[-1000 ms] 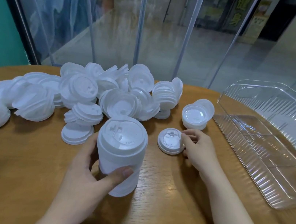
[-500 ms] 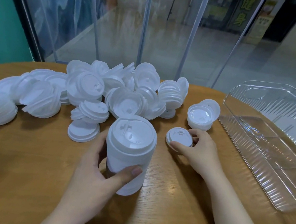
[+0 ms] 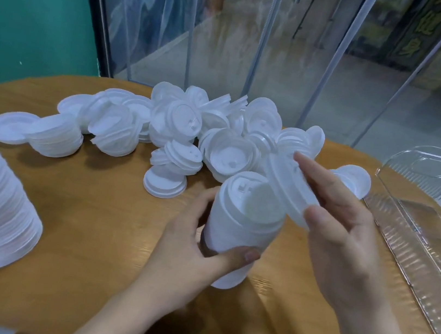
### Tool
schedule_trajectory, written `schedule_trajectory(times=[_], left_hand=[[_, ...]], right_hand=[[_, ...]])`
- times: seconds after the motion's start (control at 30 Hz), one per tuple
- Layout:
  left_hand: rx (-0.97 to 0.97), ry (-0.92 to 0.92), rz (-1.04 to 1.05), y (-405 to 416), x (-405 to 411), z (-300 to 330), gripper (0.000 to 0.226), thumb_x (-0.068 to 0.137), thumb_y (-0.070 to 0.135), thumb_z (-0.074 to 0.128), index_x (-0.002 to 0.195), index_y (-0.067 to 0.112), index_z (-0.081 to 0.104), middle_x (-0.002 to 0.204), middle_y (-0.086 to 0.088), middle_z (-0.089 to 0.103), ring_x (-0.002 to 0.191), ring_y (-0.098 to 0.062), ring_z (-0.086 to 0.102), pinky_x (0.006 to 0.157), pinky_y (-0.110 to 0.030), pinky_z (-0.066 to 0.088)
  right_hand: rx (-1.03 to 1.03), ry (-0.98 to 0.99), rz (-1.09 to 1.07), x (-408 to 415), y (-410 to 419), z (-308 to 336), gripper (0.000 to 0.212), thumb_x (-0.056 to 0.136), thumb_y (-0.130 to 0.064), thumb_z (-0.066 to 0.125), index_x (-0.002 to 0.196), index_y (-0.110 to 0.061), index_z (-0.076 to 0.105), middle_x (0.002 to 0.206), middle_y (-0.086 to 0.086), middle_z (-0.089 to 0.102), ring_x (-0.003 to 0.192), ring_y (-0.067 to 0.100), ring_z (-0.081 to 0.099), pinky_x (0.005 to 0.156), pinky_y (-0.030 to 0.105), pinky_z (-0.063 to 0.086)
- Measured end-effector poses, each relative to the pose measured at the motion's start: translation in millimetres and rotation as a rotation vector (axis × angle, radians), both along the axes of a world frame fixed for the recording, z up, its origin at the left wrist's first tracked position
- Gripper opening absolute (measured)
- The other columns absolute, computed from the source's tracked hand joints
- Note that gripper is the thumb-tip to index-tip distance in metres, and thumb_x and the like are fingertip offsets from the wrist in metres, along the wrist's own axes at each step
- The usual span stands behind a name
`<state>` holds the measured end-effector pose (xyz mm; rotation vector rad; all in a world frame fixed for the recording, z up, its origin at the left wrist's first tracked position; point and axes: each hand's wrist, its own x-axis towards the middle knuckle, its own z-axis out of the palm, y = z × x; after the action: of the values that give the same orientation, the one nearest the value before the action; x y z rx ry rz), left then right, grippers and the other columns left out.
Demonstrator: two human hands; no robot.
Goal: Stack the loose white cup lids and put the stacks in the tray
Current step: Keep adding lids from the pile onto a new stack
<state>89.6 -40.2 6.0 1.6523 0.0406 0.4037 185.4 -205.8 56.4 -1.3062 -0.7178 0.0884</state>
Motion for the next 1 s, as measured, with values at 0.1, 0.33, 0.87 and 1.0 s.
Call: schedule_trajectory(times=[0.1,0.33,0.87,1.0], left_hand=[[0.019,-0.007,0.005,-0.2,0.8,-0.6,0.071,0.066,0.044,0.088,0.130,0.044,0.059,0.127,0.017,0.069,0.122,-0.006,0.063,0.092,-0.013,0.049],[0.058,0.002,0.010,1.1,1.1,-1.5,0.072,0.067,0.048,0.087,0.132,0.047,0.057,0.129,0.018,0.068,0.123,-0.007,0.063,0.095,-0.020,0.051],[0.057,0.026,0.011,1.5,1.4,-2.0,0.072,0.065,0.048,0.089,0.131,0.048,0.058,0.126,0.018,0.069,0.121,-0.006,0.063,0.093,-0.015,0.050],[0.042,0.021,0.003,1.7,2.6,-3.9,0.076,0.063,0.048,0.089,0.132,0.041,0.059,0.126,0.017,0.069,0.120,-0.006,0.063,0.092,-0.014,0.049]], right_hand=[[-0.089,-0.068,-0.035,-2.0,-0.6,-2.2,0.053,0.079,-0.029,0.070,0.132,-0.023,0.065,0.130,0.002,0.069,0.127,0.020,0.062,0.100,0.028,0.049],[-0.249,-0.159,-0.097,-4.4,3.1,-4.1,0.066,0.072,-0.055,0.082,0.131,-0.029,0.065,0.127,0.006,0.065,0.125,0.026,0.060,0.100,0.033,0.050],[-0.369,-0.266,-0.072,-1.8,10.5,-8.6,0.063,0.072,-0.045,0.081,0.131,-0.027,0.064,0.126,-0.004,0.063,0.127,0.026,0.058,0.104,0.044,0.049],[-0.333,-0.243,-0.053,5.5,3.9,-10.4,0.075,0.071,-0.054,0.082,0.137,-0.026,0.058,0.127,0.001,0.065,0.125,0.028,0.059,0.103,0.040,0.049]])
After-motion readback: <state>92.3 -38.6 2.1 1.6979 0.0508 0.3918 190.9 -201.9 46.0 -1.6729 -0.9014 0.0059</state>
